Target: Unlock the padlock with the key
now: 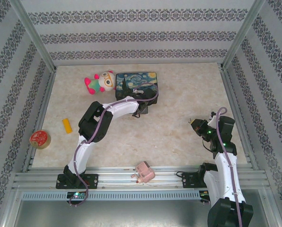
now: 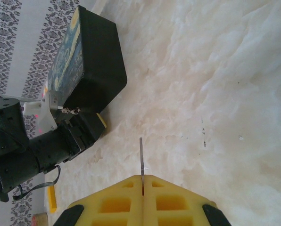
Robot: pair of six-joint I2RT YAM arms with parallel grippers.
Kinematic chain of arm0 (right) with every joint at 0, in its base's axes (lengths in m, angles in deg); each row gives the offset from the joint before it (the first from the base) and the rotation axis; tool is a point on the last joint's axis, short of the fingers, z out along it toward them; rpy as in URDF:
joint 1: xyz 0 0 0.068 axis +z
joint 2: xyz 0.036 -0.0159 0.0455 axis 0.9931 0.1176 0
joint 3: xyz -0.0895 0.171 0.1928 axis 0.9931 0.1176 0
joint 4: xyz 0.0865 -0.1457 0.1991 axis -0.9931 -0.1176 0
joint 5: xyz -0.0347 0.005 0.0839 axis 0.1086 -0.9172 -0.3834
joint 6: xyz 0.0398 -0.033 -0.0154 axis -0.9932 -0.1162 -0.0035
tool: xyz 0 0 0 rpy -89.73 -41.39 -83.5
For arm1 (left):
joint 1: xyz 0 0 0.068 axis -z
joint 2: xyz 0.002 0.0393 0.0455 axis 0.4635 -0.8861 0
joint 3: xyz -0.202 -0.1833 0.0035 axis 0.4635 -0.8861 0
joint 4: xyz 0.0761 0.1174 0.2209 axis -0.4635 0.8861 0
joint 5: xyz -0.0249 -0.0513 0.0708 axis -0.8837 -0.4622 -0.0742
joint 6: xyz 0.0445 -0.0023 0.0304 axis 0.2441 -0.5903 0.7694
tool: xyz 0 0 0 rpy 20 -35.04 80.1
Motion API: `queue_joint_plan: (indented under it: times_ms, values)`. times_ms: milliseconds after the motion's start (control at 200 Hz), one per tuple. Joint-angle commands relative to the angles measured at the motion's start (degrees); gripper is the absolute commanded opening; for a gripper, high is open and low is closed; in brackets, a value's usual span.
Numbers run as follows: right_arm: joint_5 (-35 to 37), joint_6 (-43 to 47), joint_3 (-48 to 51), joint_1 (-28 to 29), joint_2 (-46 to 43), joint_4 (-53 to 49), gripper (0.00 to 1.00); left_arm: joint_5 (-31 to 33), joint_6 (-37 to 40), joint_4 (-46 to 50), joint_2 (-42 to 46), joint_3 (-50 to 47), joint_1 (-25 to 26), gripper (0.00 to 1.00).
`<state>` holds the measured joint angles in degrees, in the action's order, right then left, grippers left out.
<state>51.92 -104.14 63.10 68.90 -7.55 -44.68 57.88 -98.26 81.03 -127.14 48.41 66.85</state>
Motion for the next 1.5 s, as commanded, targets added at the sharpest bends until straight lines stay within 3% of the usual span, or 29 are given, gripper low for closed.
queue_joint_plan:
  times_ms: [0, 60, 200, 370, 460, 560, 695, 825, 1034, 1284, 1494]
  values:
    - [0.9, -0.7, -1.0, 0.7, -0.7, 1.0, 0.00, -1.4, 0.1, 1.7, -1.1, -0.3, -0.7, 0.50]
    - [1.1, -0.9, -0.8, 0.8, -0.9, 1.0, 0.00, -2.0, 0.1, 1.0, -0.8, -1.2, -0.7, 0.44]
    - [1.3, -1.0, -0.5, 0.9, -1.1, 1.1, 0.00, -2.0, 0.6, 0.5, -1.3, -1.6, -0.8, 0.43]
    - [1.4, -0.9, -0.2, 1.0, -1.2, 1.2, 0.00, -3.1, 1.3, -1.4, -1.8, -1.7, -1.7, 0.34]
    - [1.6, -0.8, 0.3, 1.2, -1.4, 1.4, 0.00, -3.9, 1.6, -2.6, -2.3, -1.7, -2.3, 0.35]
    - [1.7, -0.8, 0.8, 1.3, -1.6, 1.7, 0.00, -4.5, 1.6, -2.9, -2.9, -1.4, -2.7, 0.47]
    - [1.9, -0.8, 1.0, 1.3, -1.3, 1.8, 0.00, -5.2, 1.5, -3.3, -3.6, -1.0, -2.7, 0.45]
    - [2.1, -0.9, 0.8, 1.4, -1.2, 2.0, 0.00, -5.4, 1.0, -3.4, -4.0, -1.0, -2.9, 0.35]
    - [1.6, -0.4, 1.5, 1.9, -1.0, 3.0, 0.00, -8.9, 0.5, -5.0, -2.8, -2.2, -2.8, 0.00]
    - [3.6, -3.1, 10.1, 9.8, -3.1, 16.9, 0.00, -15.2, -6.4, -9.7, 3.5, -7.1, -0.3, 0.00]
    - [6.3, -4.9, 17.3, 18.4, -2.0, 30.4, 0.00, -20.7, -17.4, -15.2, 9.1, -12.1, 2.7, 0.00]
